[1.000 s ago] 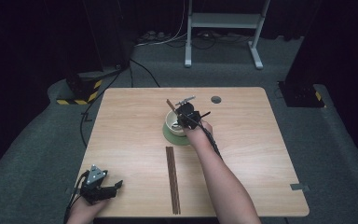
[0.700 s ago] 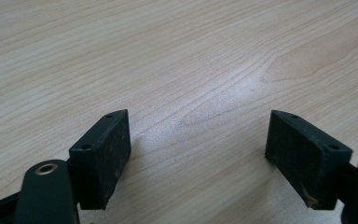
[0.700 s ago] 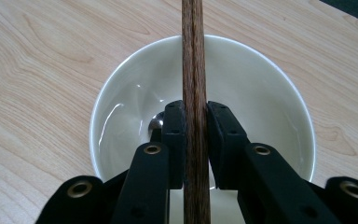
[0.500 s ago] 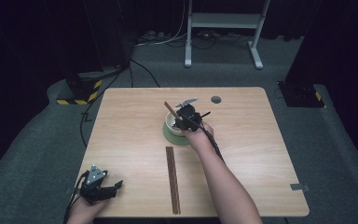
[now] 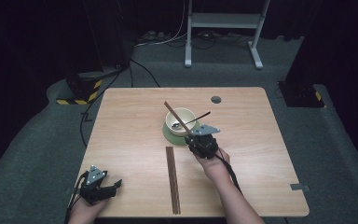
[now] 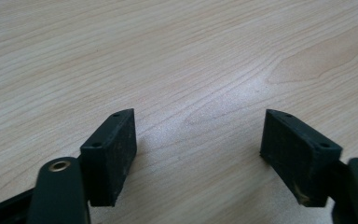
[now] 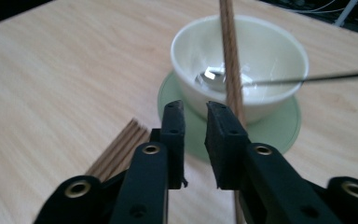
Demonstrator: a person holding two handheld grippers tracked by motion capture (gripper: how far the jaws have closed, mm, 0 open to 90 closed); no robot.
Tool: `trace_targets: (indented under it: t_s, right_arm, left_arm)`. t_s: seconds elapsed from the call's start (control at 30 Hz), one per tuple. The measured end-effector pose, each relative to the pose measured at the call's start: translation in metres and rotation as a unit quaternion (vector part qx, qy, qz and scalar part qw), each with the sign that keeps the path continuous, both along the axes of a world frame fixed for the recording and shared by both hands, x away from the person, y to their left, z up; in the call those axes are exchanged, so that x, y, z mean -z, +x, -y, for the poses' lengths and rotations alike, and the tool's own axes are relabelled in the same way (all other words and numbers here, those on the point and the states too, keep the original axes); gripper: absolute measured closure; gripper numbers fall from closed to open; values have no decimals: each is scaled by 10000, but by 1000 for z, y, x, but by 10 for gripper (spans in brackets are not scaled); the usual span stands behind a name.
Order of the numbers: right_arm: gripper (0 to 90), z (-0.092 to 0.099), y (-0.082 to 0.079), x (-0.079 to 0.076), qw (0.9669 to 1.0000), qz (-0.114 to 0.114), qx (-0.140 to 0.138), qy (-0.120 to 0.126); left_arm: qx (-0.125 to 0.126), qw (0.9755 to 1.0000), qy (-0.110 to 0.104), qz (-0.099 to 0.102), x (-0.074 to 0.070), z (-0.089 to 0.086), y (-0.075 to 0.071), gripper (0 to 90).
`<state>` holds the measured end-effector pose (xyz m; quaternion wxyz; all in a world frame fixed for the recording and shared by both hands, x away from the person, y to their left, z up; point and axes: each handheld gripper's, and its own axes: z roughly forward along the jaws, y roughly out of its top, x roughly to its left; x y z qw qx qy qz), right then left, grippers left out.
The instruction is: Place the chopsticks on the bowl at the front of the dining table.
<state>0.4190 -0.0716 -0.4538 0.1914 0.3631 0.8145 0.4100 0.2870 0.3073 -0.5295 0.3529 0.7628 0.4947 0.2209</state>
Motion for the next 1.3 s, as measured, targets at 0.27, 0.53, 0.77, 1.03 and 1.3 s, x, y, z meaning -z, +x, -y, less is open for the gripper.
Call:
trace_targets:
  t_s: [0.27, 0.53, 0.77, 1.03, 1.3]
  right_arm:
    - [822, 5, -22, 30, 9997, 80, -212, -21]
    - [822, 13, -24, 29, 9994, 154, -132, 280]
    - [814, 33, -25, 13, 9979, 232, 57, 597]
    - [820, 54, -19, 10, 9970, 303, 297, 648]
    - [820, 64, -14, 14, 9967, 260, 411, 646]
  left_arm:
    - [-268, 9996, -49, 97, 0, -1, -1, 423]
    - [-252, 9997, 4, 73, -1, 0, -5, 505]
    - [-336, 9992, 187, 104, -3, 6, 0, 540]
    - [-170, 9992, 189, 313, -31, 39, 31, 581]
    - [181, 9983, 26, 546, -44, 97, 75, 664]
